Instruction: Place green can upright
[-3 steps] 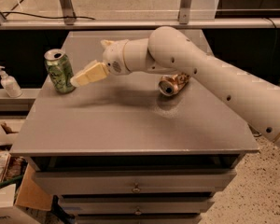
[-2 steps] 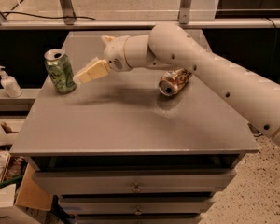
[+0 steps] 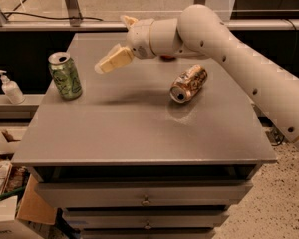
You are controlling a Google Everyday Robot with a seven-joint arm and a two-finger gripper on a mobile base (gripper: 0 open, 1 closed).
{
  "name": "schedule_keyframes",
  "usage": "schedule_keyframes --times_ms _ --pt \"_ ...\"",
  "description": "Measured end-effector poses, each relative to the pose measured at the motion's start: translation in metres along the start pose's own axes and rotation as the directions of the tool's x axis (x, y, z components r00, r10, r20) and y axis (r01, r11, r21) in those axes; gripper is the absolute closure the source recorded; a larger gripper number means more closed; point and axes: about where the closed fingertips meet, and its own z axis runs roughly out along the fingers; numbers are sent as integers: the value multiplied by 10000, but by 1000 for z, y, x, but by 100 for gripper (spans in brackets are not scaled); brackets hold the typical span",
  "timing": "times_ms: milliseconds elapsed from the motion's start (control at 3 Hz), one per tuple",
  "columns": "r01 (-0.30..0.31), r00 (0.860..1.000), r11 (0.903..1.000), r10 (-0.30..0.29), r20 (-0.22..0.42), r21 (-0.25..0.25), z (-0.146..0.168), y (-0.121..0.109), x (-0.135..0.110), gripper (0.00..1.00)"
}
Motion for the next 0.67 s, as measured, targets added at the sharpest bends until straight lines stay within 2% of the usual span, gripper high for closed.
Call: schedule_keyframes --times_ms 333,667 --pt "877 9950 9950 -898 433 468 -14 -30 -13 0" --pt "877 9950 9951 -898 434 467 -14 -30 -13 0"
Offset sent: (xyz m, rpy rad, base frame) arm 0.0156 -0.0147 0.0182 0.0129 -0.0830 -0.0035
